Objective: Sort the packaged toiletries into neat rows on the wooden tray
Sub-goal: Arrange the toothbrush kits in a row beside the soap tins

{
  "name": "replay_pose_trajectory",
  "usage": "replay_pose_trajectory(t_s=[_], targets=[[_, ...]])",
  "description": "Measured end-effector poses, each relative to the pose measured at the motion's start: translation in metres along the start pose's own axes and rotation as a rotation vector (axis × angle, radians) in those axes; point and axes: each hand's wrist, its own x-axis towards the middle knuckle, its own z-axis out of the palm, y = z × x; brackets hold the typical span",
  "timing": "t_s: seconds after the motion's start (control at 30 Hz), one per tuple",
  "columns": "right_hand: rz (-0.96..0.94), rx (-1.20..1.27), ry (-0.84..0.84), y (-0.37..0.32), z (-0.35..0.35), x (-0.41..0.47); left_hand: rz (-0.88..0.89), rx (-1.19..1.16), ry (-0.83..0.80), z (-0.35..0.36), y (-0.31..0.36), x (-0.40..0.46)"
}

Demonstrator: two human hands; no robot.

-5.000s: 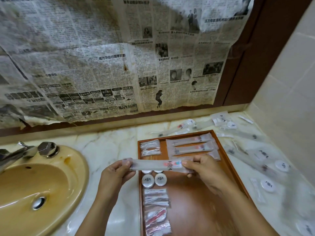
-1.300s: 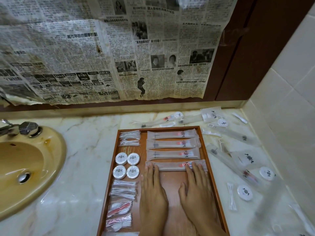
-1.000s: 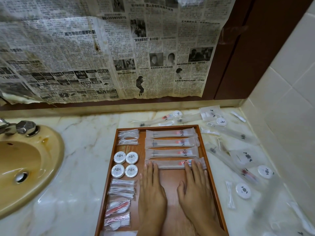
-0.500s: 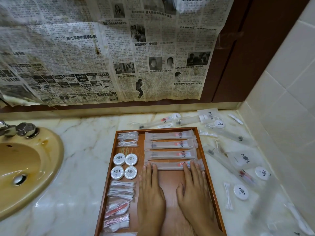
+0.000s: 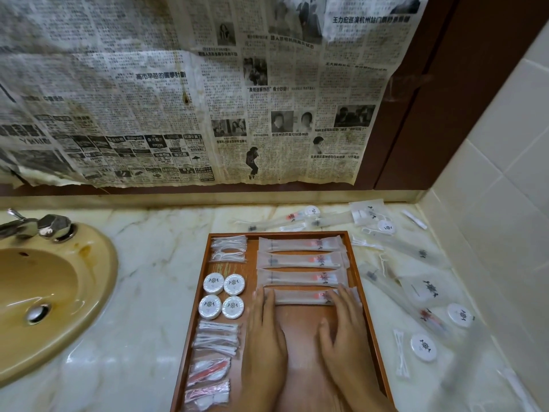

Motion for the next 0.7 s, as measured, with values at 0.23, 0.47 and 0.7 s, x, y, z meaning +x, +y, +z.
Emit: replay_pose_trajectory(t_s=[0.23,0.47,0.7], targets=[[-0.052,0.051,0.015,-0.026,-0.006,0.075,0.111,-0.096,0.024,-0.047,0.027,0.085],[0.032,-0.179,-0.156,-0.022,-0.007,0.156,0.048,0.013,-0.042,-0.057,0.023,0.183],[0.013,-0.420,-0.245,-0.013,0.005,0.179,0.047,0.249,-0.253,-0.033,0.016,0.249]])
